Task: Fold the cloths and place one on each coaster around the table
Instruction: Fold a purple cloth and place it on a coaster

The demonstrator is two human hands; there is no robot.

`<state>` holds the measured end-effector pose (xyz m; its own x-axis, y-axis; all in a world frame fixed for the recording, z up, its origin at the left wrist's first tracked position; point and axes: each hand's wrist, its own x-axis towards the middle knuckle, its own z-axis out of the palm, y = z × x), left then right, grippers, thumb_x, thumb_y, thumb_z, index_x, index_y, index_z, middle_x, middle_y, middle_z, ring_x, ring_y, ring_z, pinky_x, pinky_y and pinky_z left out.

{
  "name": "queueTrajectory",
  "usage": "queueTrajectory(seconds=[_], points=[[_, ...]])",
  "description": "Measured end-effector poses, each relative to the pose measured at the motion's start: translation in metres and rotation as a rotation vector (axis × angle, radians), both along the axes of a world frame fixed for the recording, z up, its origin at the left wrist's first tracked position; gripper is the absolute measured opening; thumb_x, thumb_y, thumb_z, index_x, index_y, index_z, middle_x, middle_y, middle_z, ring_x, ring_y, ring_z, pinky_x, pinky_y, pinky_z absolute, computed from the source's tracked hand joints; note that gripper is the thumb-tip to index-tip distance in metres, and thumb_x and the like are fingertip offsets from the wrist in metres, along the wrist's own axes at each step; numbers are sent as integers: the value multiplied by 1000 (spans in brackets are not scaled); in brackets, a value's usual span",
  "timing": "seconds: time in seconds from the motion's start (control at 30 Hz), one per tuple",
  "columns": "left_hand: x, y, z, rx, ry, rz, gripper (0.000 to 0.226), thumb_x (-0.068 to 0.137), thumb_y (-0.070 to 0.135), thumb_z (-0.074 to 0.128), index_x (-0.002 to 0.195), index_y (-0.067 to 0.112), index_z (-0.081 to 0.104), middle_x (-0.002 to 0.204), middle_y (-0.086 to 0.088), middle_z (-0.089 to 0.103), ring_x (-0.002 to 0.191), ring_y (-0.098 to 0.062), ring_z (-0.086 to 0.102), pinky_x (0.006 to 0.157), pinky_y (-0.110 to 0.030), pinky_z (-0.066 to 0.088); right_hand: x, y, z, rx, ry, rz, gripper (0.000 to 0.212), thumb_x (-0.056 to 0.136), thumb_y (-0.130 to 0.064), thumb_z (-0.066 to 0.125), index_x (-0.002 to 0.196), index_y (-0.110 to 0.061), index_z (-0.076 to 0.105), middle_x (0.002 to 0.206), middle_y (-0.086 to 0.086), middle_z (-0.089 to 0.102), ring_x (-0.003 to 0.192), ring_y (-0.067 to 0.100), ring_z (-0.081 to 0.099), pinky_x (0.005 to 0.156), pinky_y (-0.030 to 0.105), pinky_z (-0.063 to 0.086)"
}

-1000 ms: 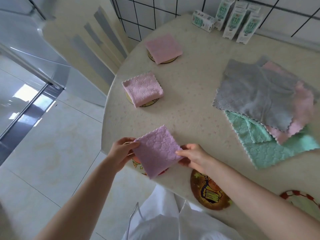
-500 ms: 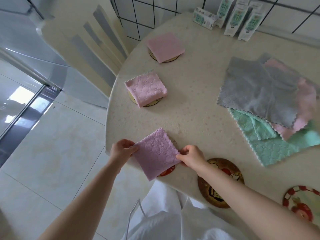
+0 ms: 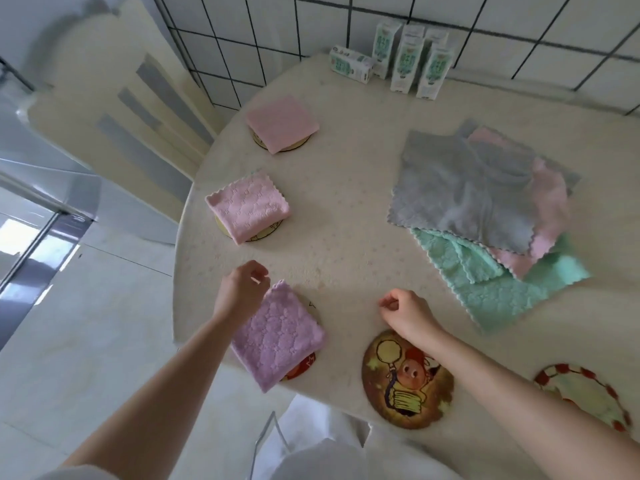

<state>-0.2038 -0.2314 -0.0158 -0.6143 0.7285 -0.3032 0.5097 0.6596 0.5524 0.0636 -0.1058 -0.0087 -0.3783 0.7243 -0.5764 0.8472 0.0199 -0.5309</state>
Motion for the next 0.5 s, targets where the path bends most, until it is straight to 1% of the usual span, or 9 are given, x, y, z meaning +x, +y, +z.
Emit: queueTrajectory(seconds=[0.07,0.13,0.17,0.3,0.4,0.5], points=[[22,27,3,24,0,-63,14,89,11,59,102,13,64,93,2,65,81,-11,61,72,-23,51,21,22,6,49,23,5,13,89,-16,57,101,-14,64,95,-3,63,88,13,59,77,22,47],[49,55,5,42,-7,-115,14,88,11,58,101,13,65,91,2,66,81,-14,62,74,-30,54,42,44,10,93,40,15,12,89,-14,58,100,-13,64,96,-1,65,86,13,60,75,20,46],[63,68,5,53,-7,-141,14,87,12,59,99,13,66,90,2,66,81,-15,61,75,-31,53,52,56,10,127,40,22,11,88,-13,59,98,-12,65,95,0,67,85,14,61,74,20,47],[123,116,2,96,15,-217,12,85,16,59,94,20,66,86,6,63,78,-14,59,72,-29,50,95,105,7,308,62,56,11,84,-10,62,94,-9,67,90,7,71,86,23,65,80,34,51],[163,147,-1,90,55,-287,14,87,18,57,98,20,65,93,5,64,85,-15,59,72,-30,50,123,138,2,421,76,126,12,82,-8,62,94,-8,65,90,10,68,84,27,64,78,36,51],[194,177,-4,89,96,-342,16,88,18,57,102,19,65,98,3,64,92,-18,59,74,-35,52,146,169,-3,524,60,222,15,83,-8,64,98,-9,61,97,10,60,89,29,59,78,40,50]])
